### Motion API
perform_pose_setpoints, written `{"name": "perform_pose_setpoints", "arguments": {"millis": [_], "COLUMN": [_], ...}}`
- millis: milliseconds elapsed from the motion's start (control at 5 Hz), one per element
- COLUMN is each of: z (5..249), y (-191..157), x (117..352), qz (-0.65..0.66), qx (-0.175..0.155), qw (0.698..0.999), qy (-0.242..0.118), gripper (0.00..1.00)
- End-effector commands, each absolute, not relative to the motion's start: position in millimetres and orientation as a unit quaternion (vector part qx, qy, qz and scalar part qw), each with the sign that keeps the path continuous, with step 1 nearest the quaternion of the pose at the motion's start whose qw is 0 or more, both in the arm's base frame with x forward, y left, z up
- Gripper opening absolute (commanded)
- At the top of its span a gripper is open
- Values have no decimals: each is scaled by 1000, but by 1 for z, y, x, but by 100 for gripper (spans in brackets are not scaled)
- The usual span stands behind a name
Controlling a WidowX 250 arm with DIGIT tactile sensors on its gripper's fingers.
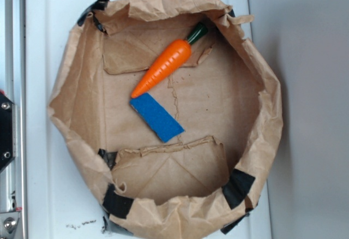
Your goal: Grab the carrot.
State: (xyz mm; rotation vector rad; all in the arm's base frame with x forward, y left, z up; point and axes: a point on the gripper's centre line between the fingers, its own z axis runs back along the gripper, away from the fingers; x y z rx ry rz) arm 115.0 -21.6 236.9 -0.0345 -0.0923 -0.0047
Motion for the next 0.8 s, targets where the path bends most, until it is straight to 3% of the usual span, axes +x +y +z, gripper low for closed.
{"name": "perform_pose_setpoints", "arguments": {"millis": [0,200,600], "z": [237,236,215], "y": [-22,-24,-21], "x": [115,82,89], "qz": [-2,36,47], "qx": [-17,-21,-7], "qw": [999,997,996], "qy": [-46,-59,-75], "gripper": [100,100,100]}}
